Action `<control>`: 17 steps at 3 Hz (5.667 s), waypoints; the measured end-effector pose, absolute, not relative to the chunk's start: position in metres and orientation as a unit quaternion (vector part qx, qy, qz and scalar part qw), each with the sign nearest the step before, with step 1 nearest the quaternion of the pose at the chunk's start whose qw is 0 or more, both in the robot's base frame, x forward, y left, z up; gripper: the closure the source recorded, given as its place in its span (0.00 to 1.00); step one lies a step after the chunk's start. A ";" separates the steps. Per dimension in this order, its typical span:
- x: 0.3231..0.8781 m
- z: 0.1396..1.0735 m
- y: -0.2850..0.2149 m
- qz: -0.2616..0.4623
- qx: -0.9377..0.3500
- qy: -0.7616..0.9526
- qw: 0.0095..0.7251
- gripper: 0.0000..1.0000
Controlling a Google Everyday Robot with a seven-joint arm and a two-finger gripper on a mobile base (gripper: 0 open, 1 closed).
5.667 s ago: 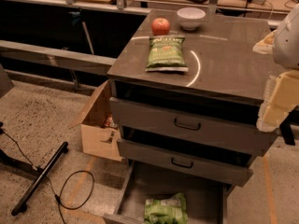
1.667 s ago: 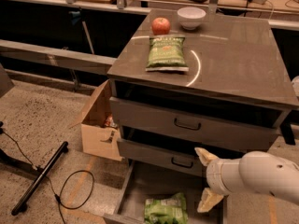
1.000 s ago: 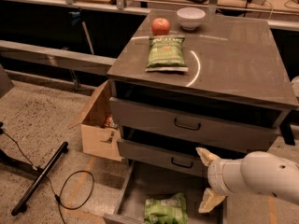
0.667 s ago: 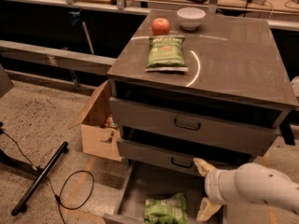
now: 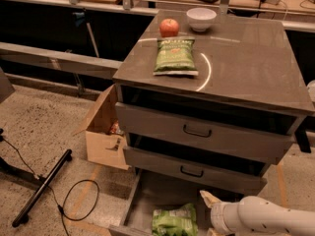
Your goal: Pick green rice chip bag from bottom drawer and place on counter
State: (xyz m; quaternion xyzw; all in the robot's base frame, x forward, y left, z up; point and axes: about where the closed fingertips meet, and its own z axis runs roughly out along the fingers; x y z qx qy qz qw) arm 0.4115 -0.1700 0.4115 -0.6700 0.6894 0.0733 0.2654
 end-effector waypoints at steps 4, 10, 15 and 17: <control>0.458 0.286 -0.151 0.087 -0.691 0.662 0.277 0.00; 0.495 0.142 -0.096 0.135 -0.700 0.645 0.274 0.00; 0.495 0.186 -0.101 0.145 -0.716 0.617 0.294 1.00; 0.488 0.283 -0.147 0.152 -0.719 0.600 0.316 1.00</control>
Offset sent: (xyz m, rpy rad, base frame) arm 0.0102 0.0063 -0.0467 0.0440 -0.0267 0.0318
